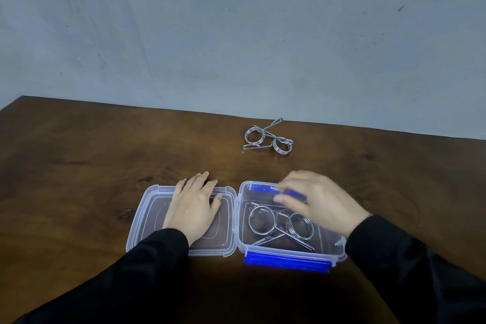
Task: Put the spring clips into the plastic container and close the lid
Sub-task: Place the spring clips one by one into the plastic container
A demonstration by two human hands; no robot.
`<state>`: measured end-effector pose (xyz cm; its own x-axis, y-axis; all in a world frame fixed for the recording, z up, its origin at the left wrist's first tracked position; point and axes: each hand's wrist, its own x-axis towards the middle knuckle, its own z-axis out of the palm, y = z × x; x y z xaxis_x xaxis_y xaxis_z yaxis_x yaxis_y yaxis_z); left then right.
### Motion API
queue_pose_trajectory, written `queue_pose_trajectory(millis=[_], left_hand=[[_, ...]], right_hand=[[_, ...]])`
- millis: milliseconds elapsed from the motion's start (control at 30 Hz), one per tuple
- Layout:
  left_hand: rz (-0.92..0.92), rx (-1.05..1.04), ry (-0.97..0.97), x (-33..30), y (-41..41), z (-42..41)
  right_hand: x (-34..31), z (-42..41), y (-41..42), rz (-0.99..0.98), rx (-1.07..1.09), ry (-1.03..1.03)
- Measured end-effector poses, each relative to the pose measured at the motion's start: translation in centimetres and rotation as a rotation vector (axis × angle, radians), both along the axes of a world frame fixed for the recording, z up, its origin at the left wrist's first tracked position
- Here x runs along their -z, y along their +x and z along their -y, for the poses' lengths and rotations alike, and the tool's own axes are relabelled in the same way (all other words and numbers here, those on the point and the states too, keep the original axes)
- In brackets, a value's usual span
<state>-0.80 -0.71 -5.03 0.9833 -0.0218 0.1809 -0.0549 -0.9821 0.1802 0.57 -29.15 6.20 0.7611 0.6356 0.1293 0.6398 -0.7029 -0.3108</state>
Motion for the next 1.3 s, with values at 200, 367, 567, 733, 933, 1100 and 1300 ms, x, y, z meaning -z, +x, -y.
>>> queue_pose_trajectory(millis=[200,367,567,733,933,1100,1300], left_hand=[[-0.007,0.002,-0.007,0.2,-0.1,0.0],[0.001,-0.003,-0.028,0.2,0.0,0.0],[0.011,-0.003,-0.044,0.1,0.0,0.1],[0.004,-0.006,-0.046,0.1,0.1,0.1],[0.001,-0.002,-0.041,0.1,0.1,0.1],[0.005,-0.001,-0.041,0.0,0.1,0.1],[0.001,-0.001,-0.029,0.1,0.1,0.2]], right_hand=[[0.5,-1.0,7.4,0.065,0.211,0.05],[1.4,-3.9,13.5,0.022,0.228,-0.131],[3.0,-7.1,17.5,-0.022,0.257,-0.363],[4.3,-8.7,19.6,-0.017,0.215,-0.483],[3.9,-9.4,20.8,0.009,0.178,-0.569],[3.1,-8.8,20.8,0.017,0.145,-0.544],[0.1,-8.0,19.7,0.013,0.216,-0.303]])
